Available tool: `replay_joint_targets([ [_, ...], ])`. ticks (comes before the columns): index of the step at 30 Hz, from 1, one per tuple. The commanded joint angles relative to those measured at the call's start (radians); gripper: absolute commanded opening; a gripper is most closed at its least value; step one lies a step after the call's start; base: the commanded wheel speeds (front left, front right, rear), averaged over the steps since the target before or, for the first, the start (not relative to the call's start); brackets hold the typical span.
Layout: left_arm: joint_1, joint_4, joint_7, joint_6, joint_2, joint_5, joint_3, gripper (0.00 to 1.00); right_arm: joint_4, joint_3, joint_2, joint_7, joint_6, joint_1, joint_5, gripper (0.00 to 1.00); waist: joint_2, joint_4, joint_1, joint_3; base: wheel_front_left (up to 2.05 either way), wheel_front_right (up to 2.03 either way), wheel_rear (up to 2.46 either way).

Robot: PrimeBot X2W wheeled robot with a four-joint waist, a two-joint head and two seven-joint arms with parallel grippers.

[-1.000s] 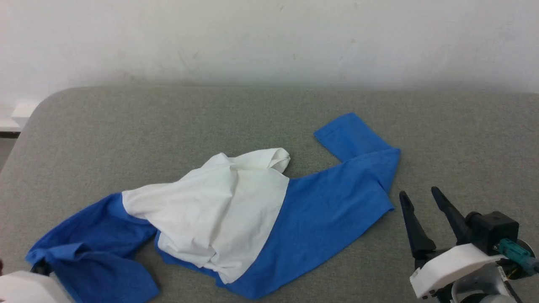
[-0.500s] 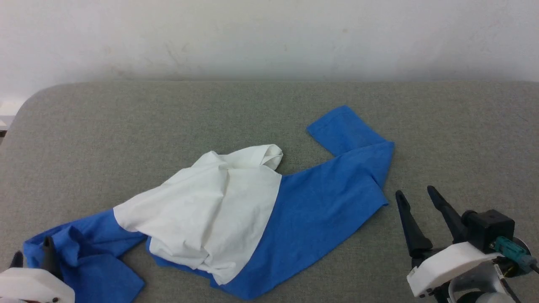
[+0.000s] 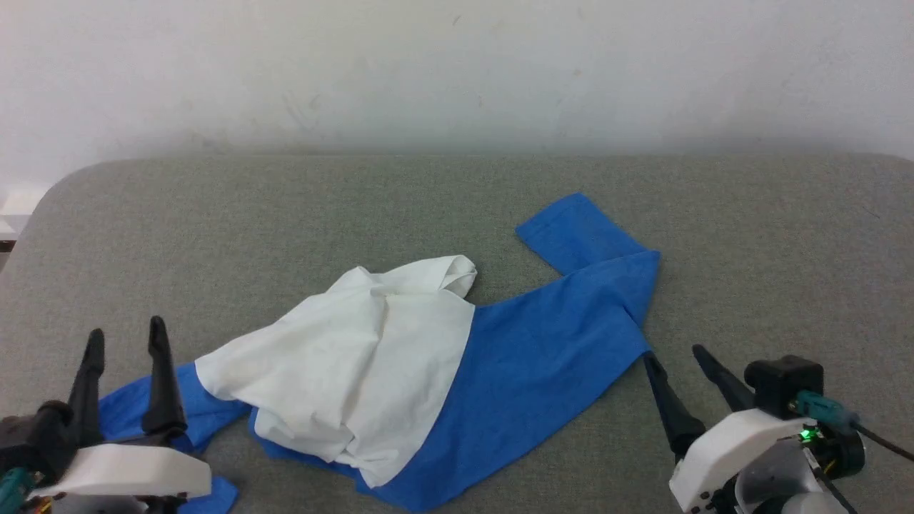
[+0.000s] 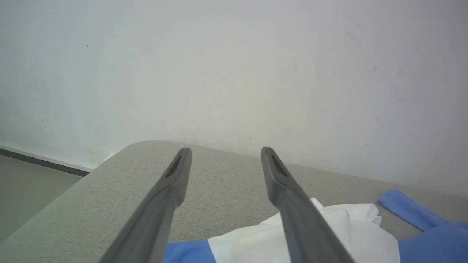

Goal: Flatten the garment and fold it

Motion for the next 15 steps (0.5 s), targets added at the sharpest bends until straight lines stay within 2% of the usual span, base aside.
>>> replay_joint_targets([
  [1, 0.016, -0.019, -0.019, -0.006, -0.014, 0.023, -0.024, 1.00, 0.046, 0.007, 0.001, 0.033, -0.001, -0.038, 0.015, 1.00, -0.0001, -0.001, 0.0001, -0.001, 0.00, 0.00, 0.00],
  [8, 0.027, -0.063, -0.019, -0.006, -0.050, 0.059, -0.107, 1.00, 0.306, 0.060, 0.001, 0.225, -0.001, -0.184, 0.063, 1.00, -0.0001, 0.028, 0.0001, 0.004, 0.00, 0.00, 0.00],
  [15, 0.001, -0.067, -0.011, -0.012, -0.069, 0.067, -0.154, 1.00, 0.585, 0.096, 0.001, 0.339, -0.001, -0.331, 0.068, 1.00, -0.0001, 0.070, 0.0001, 0.028, 0.00, 0.00, 0.00],
])
